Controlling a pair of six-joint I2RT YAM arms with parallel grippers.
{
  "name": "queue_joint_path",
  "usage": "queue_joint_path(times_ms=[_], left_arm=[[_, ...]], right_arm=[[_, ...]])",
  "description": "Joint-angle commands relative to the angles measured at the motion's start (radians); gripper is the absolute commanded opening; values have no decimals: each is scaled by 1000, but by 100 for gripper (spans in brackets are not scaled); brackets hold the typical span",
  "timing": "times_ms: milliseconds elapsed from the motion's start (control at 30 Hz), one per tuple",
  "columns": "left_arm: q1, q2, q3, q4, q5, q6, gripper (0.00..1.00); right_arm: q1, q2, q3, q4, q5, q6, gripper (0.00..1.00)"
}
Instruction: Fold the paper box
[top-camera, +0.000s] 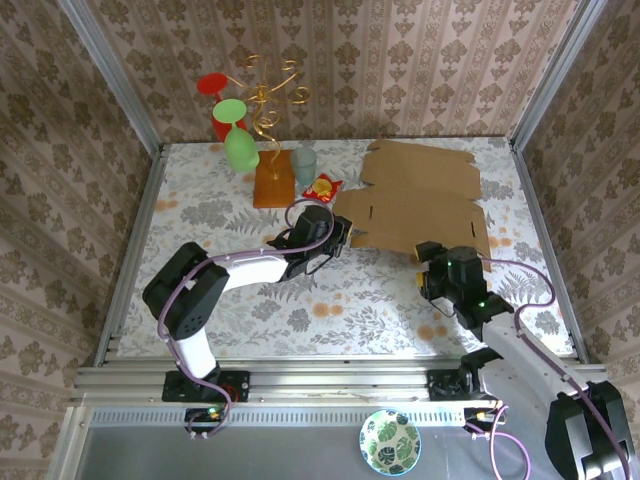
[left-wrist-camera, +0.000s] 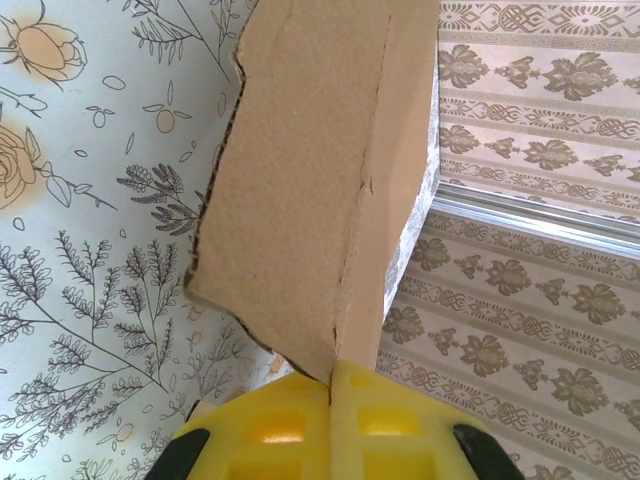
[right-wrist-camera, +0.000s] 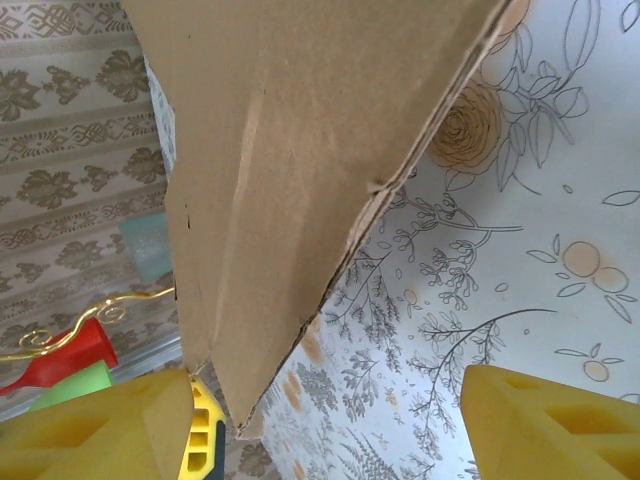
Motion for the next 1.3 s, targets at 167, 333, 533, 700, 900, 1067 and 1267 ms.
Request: queue_joint_path(times_ms=[167, 333, 533, 700, 900, 1067, 1267], left_arm=[[19, -57, 7, -54, 41, 16, 0], [27, -72, 3, -61, 52, 22, 0], [75, -148, 38, -180, 87, 139, 31], [177, -284, 103, -426, 102, 361, 50], [297, -387, 180, -626, 88, 558, 48], [348, -424, 206, -703, 77, 598, 47], [360, -424, 242, -774, 68, 596, 45]], right_arm=[[-7, 198, 54, 220, 85, 4, 57], [-12, 283, 129, 234, 88, -27, 34], [-16, 229, 314, -1, 157, -154, 0], [-20, 212, 593, -241, 202, -290, 0], [3, 227, 947, -496, 228, -352, 0], [55, 267, 1258, -754, 304, -323, 0], [45, 475, 1504, -907, 313, -171, 0]])
